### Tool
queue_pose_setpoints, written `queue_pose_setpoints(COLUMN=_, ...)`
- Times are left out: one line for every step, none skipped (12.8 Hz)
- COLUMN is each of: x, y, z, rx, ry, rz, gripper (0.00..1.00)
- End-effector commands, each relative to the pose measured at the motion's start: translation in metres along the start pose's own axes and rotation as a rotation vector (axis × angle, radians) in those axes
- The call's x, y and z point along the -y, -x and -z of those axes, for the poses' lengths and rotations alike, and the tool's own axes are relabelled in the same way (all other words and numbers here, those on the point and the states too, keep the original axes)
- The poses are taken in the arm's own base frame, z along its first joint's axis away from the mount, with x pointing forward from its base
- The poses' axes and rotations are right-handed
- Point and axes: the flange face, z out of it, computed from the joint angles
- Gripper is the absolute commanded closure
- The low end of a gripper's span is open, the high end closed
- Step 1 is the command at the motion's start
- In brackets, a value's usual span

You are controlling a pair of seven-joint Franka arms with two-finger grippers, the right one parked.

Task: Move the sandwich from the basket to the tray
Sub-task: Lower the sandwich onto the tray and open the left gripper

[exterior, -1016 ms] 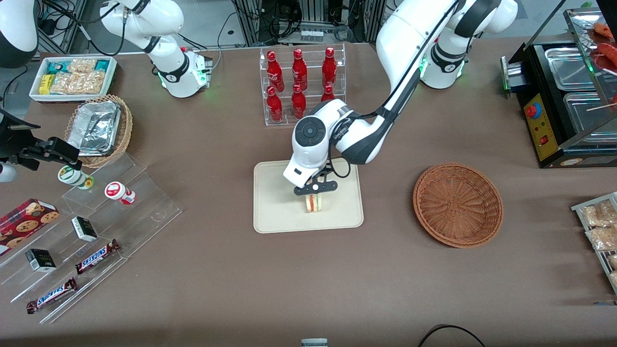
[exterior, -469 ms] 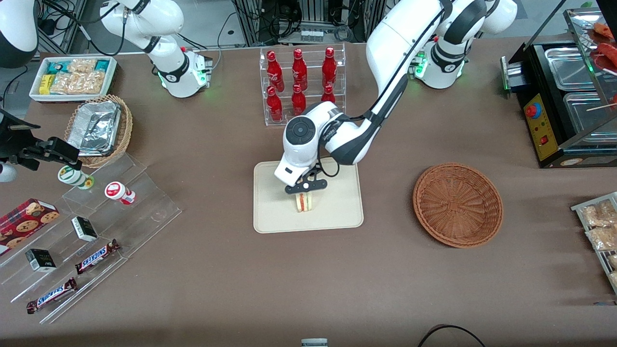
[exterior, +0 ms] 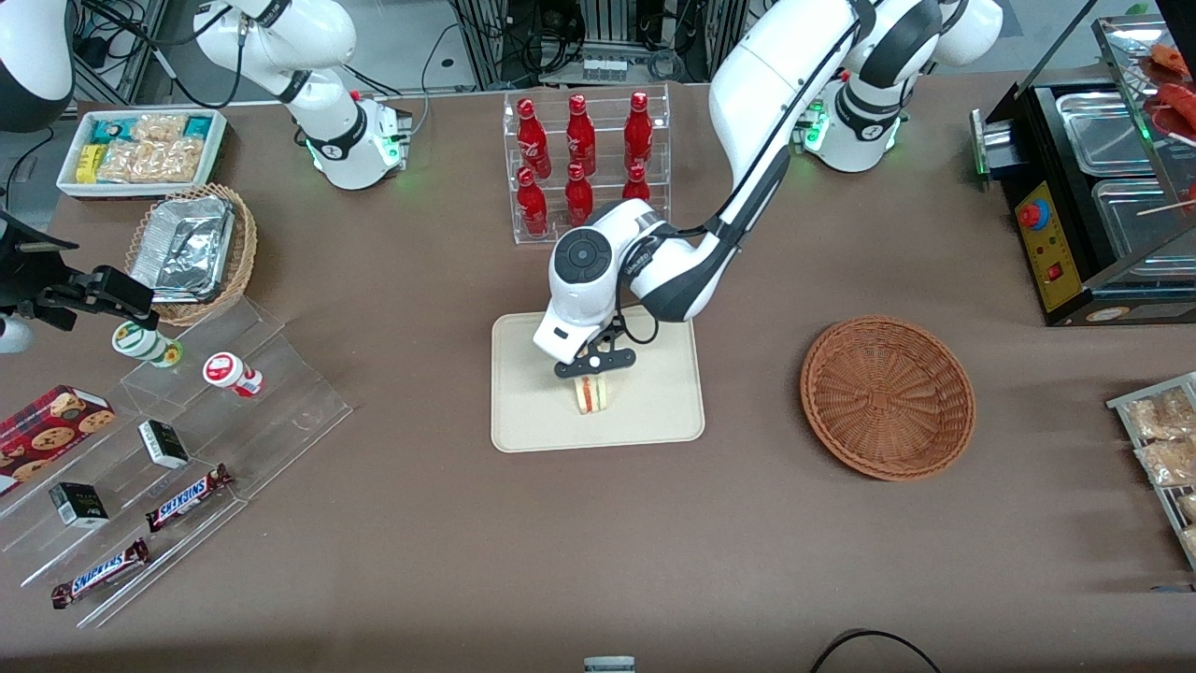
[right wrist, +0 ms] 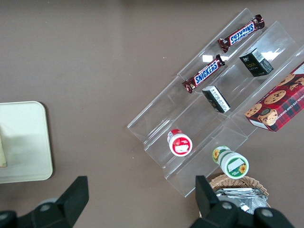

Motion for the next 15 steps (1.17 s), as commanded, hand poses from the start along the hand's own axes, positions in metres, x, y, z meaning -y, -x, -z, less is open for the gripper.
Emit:
queue_pose_setpoints(x=-0.007, y=-0.001, z=0.003, rx=-0.012, ry=0.007, rz=0.016, gripper=0.00)
queue_pose_setpoints(x=-0.007, y=-0.001, z=0.005, rx=-0.014, ry=0.007, rz=0.014, gripper=0.00)
queue_pose_setpoints(x=-0.007, y=-0.001, z=0.012, rx=-0.018, ry=0.009, rz=0.009, gripper=0.00)
queue_pose_setpoints(x=-0.007, y=-0.003, z=0.026, rx=-0.027, ry=0.021, rz=0.008, gripper=0.00)
queue_pose_setpoints(x=-0.006, y=-0.002, z=0.038, rx=-0.030, ry=0.019, rz=0.006, gripper=0.00)
queue_pose_setpoints(x=-0.006, y=0.000, z=0.051, rx=-0.031, ry=0.013, rz=0.003, gripper=0.00)
queue_pose_setpoints(x=-0.006, y=0.001, z=0.070, rx=-0.037, ry=0.018, rz=0.000, gripper=0.00)
queue_pose_setpoints(x=-0.003, y=0.001, z=0.087, rx=-0.036, ry=0.008, rz=0.001, gripper=0.00)
queue_pose_setpoints(x=0.001, y=0.002, z=0.108, rx=-0.039, ry=0.006, rz=0.002, gripper=0.00)
queue_pose_setpoints(x=0.006, y=0.001, z=0.131, rx=-0.048, ry=0.010, rz=0.006, gripper=0.00)
queue_pose_setpoints(x=0.014, y=-0.001, z=0.148, rx=-0.048, ry=0.000, rz=0.015, gripper=0.00)
queue_pose_setpoints(x=0.020, y=0.002, z=0.166, rx=-0.055, ry=-0.015, rz=0.009, gripper=0.00)
queue_pose_setpoints(x=0.027, y=0.003, z=0.183, rx=-0.080, ry=-0.031, rz=-0.007, gripper=0.00)
queue_pose_setpoints(x=0.041, y=-0.005, z=0.197, rx=-0.093, ry=-0.062, rz=0.004, gripper=0.00)
queue_pose_setpoints(x=0.052, y=-0.017, z=0.203, rx=-0.094, ry=-0.080, rz=0.026, gripper=0.00)
